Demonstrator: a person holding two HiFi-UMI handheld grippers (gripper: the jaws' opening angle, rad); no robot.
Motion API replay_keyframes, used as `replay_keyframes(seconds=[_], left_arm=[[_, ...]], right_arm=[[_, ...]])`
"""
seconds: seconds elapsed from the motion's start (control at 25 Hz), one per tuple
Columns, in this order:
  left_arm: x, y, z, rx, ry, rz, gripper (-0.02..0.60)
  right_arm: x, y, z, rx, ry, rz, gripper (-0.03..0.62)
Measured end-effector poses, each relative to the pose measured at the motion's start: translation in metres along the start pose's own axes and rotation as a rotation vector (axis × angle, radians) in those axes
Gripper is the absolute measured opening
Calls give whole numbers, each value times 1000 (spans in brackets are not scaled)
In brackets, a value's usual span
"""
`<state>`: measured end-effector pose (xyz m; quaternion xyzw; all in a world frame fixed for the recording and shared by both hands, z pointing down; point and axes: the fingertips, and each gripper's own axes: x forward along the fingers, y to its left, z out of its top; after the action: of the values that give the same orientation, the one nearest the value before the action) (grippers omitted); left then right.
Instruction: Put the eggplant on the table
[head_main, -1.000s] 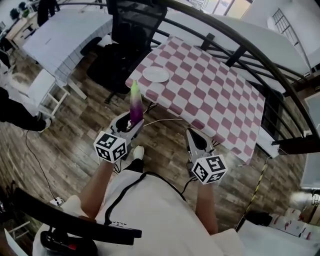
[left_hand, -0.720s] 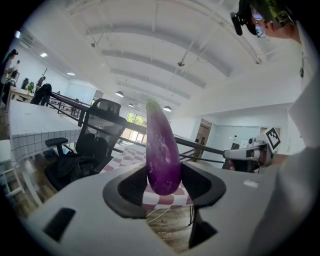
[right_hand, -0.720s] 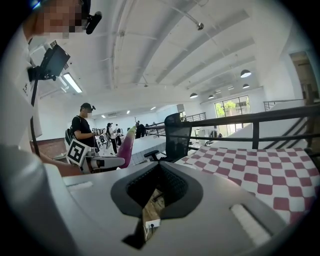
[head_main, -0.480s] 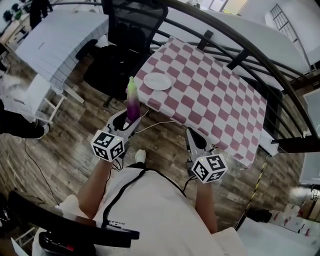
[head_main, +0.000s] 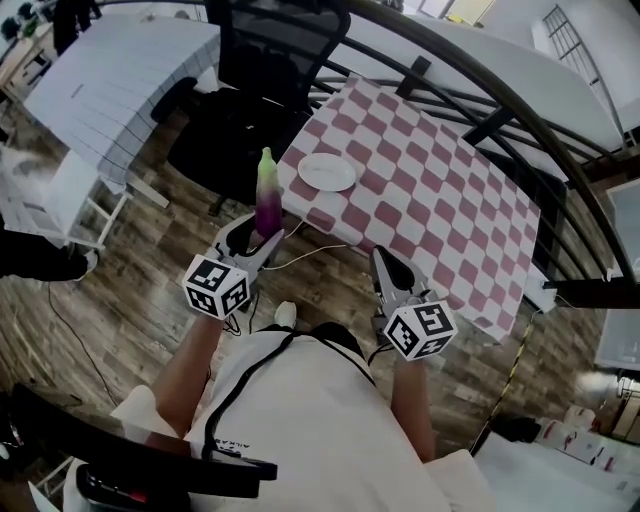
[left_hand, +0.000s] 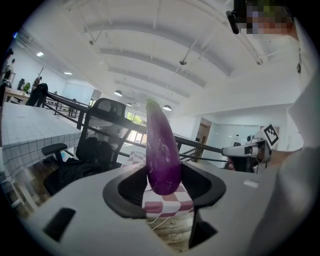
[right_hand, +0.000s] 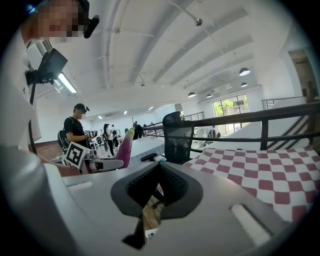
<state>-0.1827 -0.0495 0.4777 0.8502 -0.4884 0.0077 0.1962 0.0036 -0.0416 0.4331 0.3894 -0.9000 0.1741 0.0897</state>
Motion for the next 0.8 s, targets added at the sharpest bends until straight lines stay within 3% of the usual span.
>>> replay_keyframes(seconds=[0.44,0.8], left_arm=[[3,24,2,-29,2,7,219],[14,39,5,-31,-7,51,219]], right_arm=[[25,1,1,5,32,2,8],[56,-8,5,-4,46,64,8]])
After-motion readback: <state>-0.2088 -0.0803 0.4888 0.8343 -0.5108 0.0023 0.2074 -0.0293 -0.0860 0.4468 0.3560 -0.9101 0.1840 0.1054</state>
